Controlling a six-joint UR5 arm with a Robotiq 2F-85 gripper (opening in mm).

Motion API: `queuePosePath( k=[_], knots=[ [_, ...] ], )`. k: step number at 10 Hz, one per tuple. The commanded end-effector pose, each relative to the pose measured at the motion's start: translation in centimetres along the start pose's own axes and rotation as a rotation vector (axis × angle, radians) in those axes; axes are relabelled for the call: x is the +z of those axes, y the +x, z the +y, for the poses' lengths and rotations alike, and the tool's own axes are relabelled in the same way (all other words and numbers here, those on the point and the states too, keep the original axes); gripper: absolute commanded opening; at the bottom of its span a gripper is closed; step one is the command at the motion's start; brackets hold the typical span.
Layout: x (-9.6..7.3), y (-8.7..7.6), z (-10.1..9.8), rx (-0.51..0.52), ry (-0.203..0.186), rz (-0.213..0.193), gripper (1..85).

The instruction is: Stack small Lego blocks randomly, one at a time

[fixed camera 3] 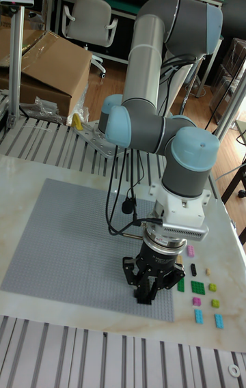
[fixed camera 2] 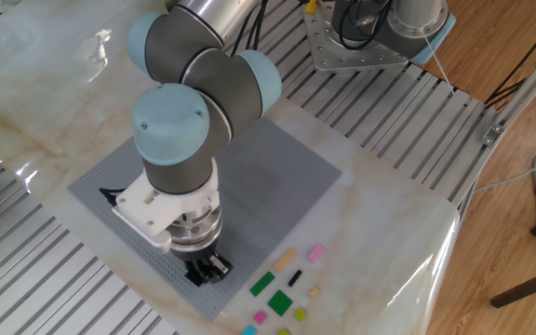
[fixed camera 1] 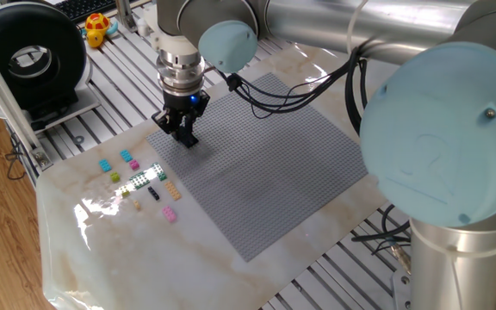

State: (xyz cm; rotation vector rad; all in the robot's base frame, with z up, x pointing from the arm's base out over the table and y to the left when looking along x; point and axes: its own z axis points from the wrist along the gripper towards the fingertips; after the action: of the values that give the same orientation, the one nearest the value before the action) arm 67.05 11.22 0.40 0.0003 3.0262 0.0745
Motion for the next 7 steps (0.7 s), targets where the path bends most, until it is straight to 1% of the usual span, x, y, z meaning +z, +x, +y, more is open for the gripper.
queuePosePath(
  k=[1, 7],
  knots=[
    [-0.13, -0.15, 0.03, 0.002, -0.008, -0.003, 41.0],
    [-0.48, -0.09, -0.42, -0.001, -0.001, -0.003, 41.3]
  ],
)
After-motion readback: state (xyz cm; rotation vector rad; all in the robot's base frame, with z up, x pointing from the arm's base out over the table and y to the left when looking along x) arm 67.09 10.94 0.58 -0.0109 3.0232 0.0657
